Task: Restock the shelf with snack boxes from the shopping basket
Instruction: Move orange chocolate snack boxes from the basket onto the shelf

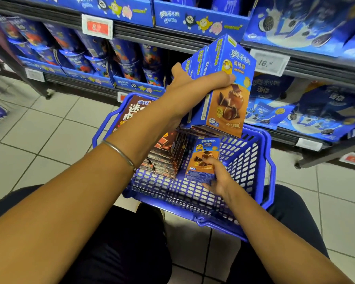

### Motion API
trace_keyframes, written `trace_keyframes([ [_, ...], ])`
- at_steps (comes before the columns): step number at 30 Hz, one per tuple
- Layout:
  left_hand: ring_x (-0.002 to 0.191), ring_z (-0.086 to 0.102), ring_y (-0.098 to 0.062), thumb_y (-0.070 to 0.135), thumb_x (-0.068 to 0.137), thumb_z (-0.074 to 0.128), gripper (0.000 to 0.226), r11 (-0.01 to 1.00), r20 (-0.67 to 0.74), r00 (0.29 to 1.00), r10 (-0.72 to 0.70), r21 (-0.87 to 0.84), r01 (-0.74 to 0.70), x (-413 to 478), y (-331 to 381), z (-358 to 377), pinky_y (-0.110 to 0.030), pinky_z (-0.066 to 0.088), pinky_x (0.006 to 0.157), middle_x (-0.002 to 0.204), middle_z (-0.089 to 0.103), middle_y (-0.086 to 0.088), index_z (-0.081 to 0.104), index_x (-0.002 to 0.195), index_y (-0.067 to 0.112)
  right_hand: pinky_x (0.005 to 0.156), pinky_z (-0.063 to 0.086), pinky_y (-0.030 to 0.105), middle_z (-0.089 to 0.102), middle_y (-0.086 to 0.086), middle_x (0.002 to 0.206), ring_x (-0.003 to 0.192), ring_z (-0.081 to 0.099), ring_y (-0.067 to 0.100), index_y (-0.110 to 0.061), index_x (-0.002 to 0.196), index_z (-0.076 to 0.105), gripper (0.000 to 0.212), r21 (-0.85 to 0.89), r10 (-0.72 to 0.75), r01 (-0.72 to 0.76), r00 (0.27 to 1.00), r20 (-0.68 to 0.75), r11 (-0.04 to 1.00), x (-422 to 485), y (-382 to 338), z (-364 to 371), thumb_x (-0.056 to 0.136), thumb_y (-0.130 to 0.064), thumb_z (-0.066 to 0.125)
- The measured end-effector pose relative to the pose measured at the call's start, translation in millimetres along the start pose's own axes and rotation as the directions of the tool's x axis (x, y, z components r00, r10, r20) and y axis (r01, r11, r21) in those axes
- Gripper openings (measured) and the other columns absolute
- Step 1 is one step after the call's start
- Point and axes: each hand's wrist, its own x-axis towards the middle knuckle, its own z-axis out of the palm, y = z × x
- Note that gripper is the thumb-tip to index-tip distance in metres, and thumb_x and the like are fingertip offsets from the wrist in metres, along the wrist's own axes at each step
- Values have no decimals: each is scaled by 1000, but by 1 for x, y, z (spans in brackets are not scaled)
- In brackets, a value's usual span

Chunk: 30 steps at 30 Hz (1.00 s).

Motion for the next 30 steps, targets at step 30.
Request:
trace_keyframes([
  [30, 100, 78, -29, 37, 58, 90, 109, 917, 53, 968, -246, -310, 250, -231, 386, -5, -42, 61, 85, 125, 77, -8, 41, 154, 30, 82, 62, 42, 76, 13, 106, 96, 74, 30, -12, 110, 74, 28, 288, -362, 290, 900, 241, 913, -577, -278, 55, 88, -16, 57],
])
